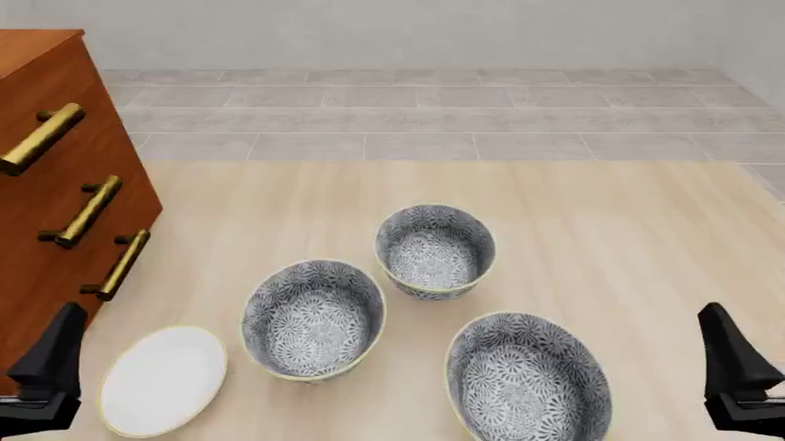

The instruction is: Stack the bowl at the front on the bowl in the middle.

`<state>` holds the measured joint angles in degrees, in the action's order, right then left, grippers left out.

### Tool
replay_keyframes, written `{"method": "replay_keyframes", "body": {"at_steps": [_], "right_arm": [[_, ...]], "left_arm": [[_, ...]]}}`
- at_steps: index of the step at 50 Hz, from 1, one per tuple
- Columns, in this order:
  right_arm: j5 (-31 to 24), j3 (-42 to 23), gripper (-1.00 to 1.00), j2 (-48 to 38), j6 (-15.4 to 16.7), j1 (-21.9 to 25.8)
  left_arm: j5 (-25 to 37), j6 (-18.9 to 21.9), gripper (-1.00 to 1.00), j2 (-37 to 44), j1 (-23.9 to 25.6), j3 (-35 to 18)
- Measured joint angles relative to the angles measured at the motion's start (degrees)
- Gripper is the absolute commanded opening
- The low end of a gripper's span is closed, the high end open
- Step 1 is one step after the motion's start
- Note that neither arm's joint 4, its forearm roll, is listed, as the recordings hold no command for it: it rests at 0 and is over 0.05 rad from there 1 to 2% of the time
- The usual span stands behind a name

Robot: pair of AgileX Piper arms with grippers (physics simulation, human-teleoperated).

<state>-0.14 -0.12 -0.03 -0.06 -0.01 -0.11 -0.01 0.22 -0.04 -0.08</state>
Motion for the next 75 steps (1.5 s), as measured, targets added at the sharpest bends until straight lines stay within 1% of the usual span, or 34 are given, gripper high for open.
{"method": "replay_keyframes", "body": {"at_steps": [13,20,26,34,43,48,62,75], "right_arm": [[-0.59,-0.30,1.00,-0.37,0.18,0.03],[1.10,-0.52,1.00,-2.82,0.32,0.09],[5.06,-1.39,1.00,-9.34,0.01,0.86],[10.59,-4.21,1.00,-20.52,-0.34,2.75],[12.73,-10.09,1.00,-32.85,-1.50,5.55],[11.75,-13.93,1.00,-38.64,-2.07,7.13],[6.35,-23.89,1.00,-50.46,-3.28,12.02],[2.01,-30.85,1.00,-59.34,-5.11,16.06]], "left_arm": [[-0.63,0.00,1.00,0.71,0.02,-0.11],[-1.36,0.00,1.00,1.56,0.04,-0.18],[-2.32,-0.03,1.00,2.69,0.03,-0.13],[-3.39,0.01,1.00,4.07,0.14,-0.06],[-3.94,0.56,1.00,4.52,0.10,-0.02],[-3.99,0.89,1.00,4.40,0.07,-0.02],[-3.14,2.04,1.00,2.64,-0.14,-0.05],[-2.63,2.12,1.00,1.93,-0.35,-0.11]]}}
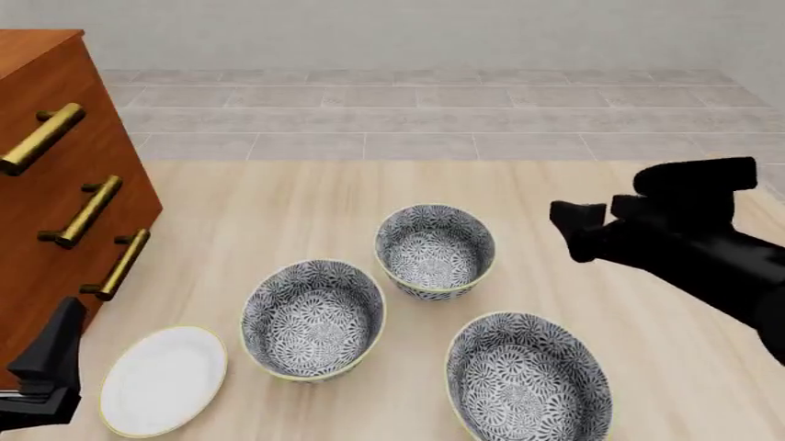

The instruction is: Stack the bowl at the front on the bowl in the middle.

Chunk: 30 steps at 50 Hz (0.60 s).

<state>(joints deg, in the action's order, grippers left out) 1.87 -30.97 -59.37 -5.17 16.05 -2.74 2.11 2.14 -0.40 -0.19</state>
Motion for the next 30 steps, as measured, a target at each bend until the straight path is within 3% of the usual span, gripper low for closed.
{"method": "replay_keyframes", "body": {"at_steps": [30], "right_arm": [[-8.13,-11.98,1.00,-14.49,-7.14,4.83]], "left_arm": [[-1.19,-0.62,1.00,1.52,-0.18,-0.08]]}}
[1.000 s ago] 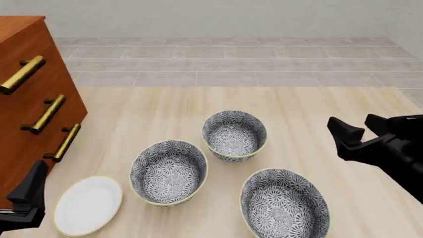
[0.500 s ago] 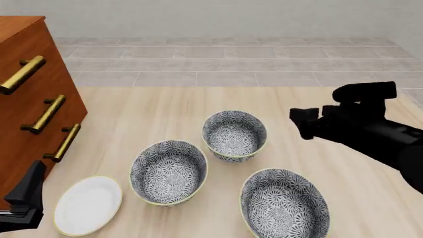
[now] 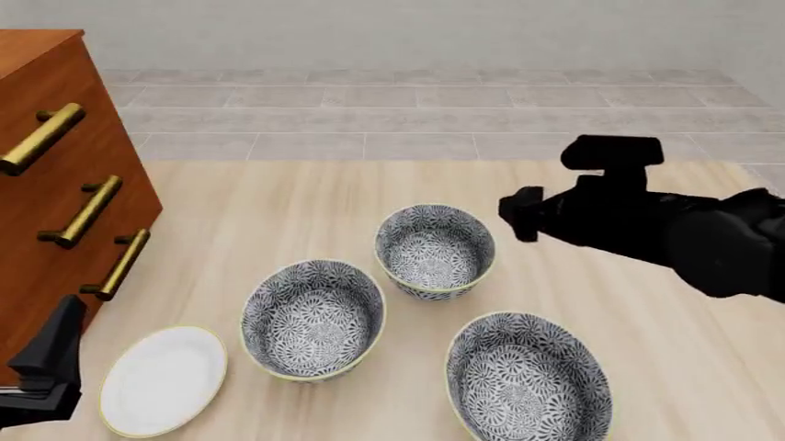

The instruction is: Stack the bowl at the front on the bowl in the middle.

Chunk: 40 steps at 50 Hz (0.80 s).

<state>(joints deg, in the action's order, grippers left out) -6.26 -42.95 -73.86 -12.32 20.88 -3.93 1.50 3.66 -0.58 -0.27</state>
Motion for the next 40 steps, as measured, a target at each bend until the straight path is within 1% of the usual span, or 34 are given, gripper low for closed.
{"method": "replay_keyframes", "body": {"at_steps": [23,40], "right_arm": [[1.06,-6.17,1.00,-12.06,-2.00,0.69],[3.10,-8.33,1.00,-18.63,-2.16,0.37]], "left_arm": [[-1.06,-0.19,1.00,1.28,-0.09,0.07],[-1.89,-0.36,1.00,2.26,-0.21,0.09]]}}
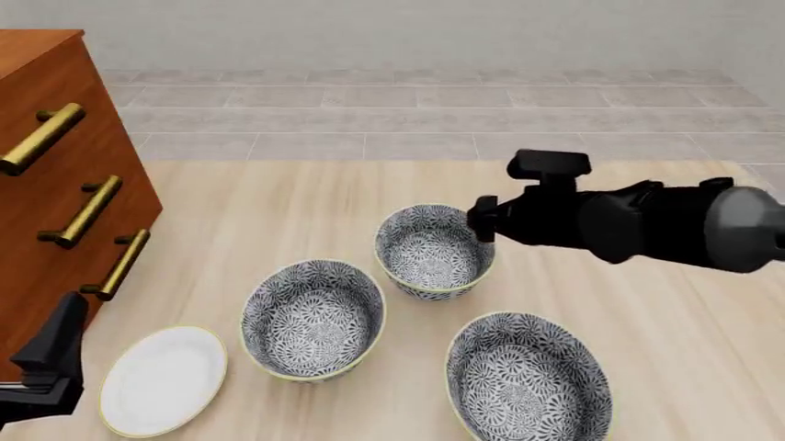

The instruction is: Stack the bowl at the front on the bowl in the middle.

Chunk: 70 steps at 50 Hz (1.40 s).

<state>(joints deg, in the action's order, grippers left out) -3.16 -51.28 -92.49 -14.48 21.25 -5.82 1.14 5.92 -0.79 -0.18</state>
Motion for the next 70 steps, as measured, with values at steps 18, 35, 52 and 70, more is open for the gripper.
{"method": "replay_keyframes", "body": {"at_steps": [18,35,52,70], "right_arm": [[2.08,-1.15,1.00,-5.22,0.45,-0.25],[3.78,-1.85,1.00,-9.21,1.35,-0.81],[5.15,-2.00,1.00,-11.90,2.71,-1.52],[6.61,-1.24,1.00,-13.34,4.81,-2.17]], "left_arm": [[-0.79,-0.19,1.00,1.01,-0.21,0.07],[-1.45,-0.33,1.00,1.64,-0.50,0.05],[-1.69,-0.46,1.00,1.86,-0.76,-0.03],[-1.68,-0.57,1.00,1.83,-0.91,-0.11]]}}
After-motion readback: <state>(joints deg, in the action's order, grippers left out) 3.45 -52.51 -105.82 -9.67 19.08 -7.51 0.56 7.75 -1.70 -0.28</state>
